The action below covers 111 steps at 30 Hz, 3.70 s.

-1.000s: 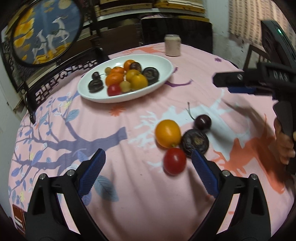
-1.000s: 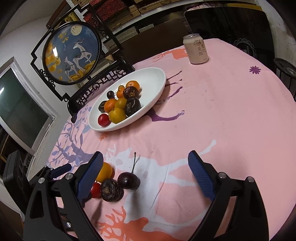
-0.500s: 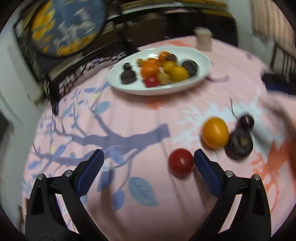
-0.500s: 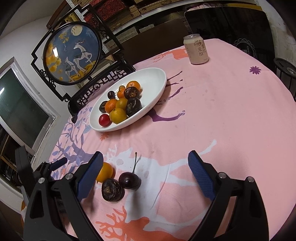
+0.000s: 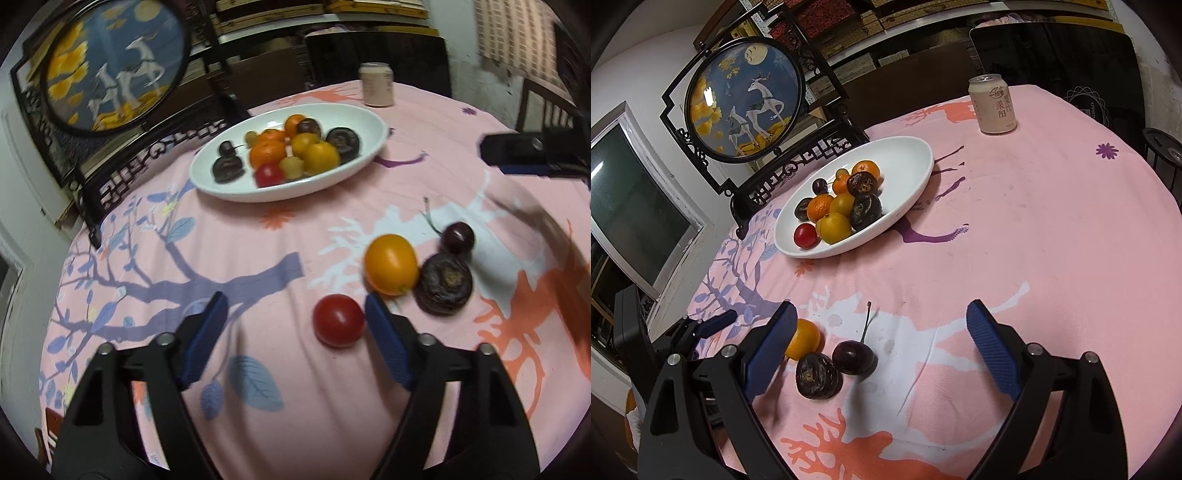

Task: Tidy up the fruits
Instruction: 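Grasp a red tomato with the left tool while the right grasps a dark cherry, then place the tomato and cherry on the white plate and open both tools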

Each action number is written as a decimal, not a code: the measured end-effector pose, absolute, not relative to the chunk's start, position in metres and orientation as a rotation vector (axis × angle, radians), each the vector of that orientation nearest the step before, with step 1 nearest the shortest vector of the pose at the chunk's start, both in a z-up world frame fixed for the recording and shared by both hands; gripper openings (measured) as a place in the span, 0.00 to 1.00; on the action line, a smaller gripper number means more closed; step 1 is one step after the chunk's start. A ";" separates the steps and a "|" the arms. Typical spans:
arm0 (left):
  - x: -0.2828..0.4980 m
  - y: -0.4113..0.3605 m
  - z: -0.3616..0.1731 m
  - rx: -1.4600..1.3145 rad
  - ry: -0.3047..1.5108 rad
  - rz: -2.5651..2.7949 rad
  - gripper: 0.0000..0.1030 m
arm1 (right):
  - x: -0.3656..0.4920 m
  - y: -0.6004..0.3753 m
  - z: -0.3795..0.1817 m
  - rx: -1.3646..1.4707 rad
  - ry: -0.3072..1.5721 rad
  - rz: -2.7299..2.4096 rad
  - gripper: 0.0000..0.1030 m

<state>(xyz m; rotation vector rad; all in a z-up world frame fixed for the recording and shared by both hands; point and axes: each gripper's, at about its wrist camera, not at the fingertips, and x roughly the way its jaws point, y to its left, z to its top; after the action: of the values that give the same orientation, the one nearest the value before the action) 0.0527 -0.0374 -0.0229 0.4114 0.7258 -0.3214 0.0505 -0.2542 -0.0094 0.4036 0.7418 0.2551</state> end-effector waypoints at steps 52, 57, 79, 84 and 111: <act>0.077 -0.022 -0.035 0.338 0.824 -0.286 0.32 | 0.071 -0.221 -0.051 0.513 0.962 0.519 0.32; 0.076 -0.025 -0.035 0.355 0.815 -0.280 0.32 | 0.076 -0.226 -0.053 0.586 0.967 0.531 0.36; 0.076 -0.026 -0.035 0.372 0.800 -0.273 0.33 | 0.096 -0.207 -0.048 0.566 0.953 0.517 0.42; 0.077 -0.024 -0.035 0.356 0.806 -0.278 0.33 | 0.094 -0.220 -0.054 0.618 0.960 0.504 0.33; 0.083 -0.005 -0.003 0.213 0.740 -0.249 0.30 | 0.076 -0.228 -0.009 0.381 0.762 0.352 0.29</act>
<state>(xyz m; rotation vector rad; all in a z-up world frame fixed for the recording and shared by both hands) 0.0830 -0.0052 -0.0029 0.2131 0.7402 -0.2491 0.0762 -0.2278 -0.0089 0.3813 0.7624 0.3516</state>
